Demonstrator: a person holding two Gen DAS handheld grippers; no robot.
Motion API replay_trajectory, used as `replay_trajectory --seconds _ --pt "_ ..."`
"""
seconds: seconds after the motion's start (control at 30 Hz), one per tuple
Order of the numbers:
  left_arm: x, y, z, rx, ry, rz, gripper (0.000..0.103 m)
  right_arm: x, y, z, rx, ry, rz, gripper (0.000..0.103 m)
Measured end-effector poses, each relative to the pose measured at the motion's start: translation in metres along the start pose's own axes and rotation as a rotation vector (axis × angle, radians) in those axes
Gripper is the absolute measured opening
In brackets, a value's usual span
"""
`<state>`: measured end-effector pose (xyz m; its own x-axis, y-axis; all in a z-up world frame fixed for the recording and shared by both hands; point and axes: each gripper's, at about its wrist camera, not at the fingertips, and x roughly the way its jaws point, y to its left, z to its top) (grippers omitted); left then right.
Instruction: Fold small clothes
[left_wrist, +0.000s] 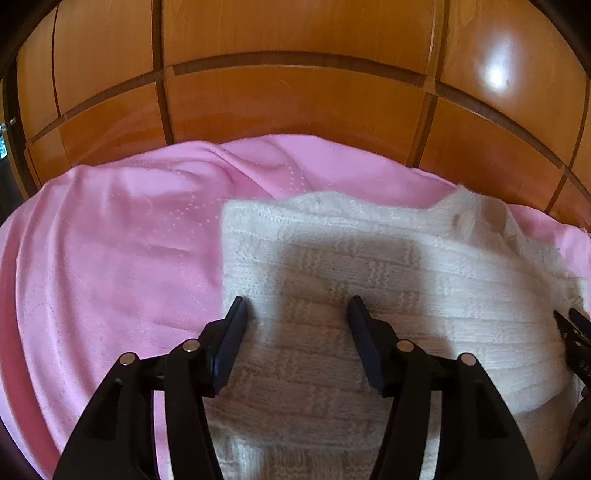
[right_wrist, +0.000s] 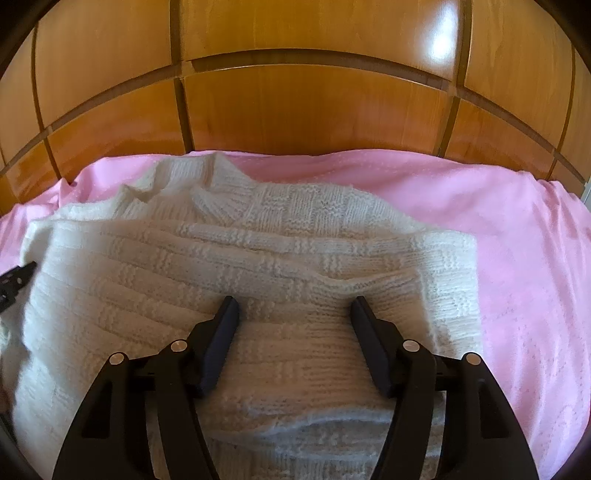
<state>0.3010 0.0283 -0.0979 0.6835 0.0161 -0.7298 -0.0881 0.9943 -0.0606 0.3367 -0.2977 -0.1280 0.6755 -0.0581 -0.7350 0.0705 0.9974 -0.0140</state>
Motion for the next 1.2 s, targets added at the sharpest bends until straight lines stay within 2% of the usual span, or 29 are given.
replay_trajectory --seconds 0.13,0.27,0.33,0.43,0.73,0.87,0.97,1.07,1.1,1.2 --pt "0.003 0.003 0.001 -0.014 0.012 -0.012 0.062 0.0 -0.001 0.0 0.011 0.002 0.009 0.064" --pt "-0.02 0.013 -0.001 -0.044 0.019 -0.035 0.064 -0.005 -0.002 0.002 0.015 0.01 0.014 0.065" --pt "-0.042 0.022 -0.009 -0.044 0.015 -0.049 0.064 -0.016 -0.004 0.003 0.03 0.029 0.036 0.079" --pt "-0.069 0.039 -0.024 -0.069 0.004 -0.08 0.064 -0.041 -0.009 -0.006 0.049 0.034 0.053 0.084" --pt "-0.135 0.077 -0.104 -0.067 0.032 -0.121 0.064 -0.109 -0.073 -0.081 0.115 0.123 -0.002 0.086" --pt "-0.15 0.088 -0.135 -0.075 0.071 -0.121 0.064 -0.135 -0.099 -0.126 0.182 0.209 0.084 0.086" --pt "-0.162 0.099 -0.154 -0.094 0.096 -0.13 0.063 -0.159 -0.1 -0.158 0.195 0.237 0.148 0.086" --pt "-0.173 0.108 -0.169 -0.108 0.127 -0.154 0.062 -0.182 -0.096 -0.182 0.198 0.261 0.207 0.077" --pt "-0.176 0.11 -0.174 -0.106 0.141 -0.169 0.061 -0.189 -0.093 -0.188 0.186 0.28 0.233 0.07" --pt "-0.187 0.111 -0.188 -0.069 0.188 -0.226 0.047 -0.2 -0.085 -0.202 0.159 0.338 0.307 0.046"
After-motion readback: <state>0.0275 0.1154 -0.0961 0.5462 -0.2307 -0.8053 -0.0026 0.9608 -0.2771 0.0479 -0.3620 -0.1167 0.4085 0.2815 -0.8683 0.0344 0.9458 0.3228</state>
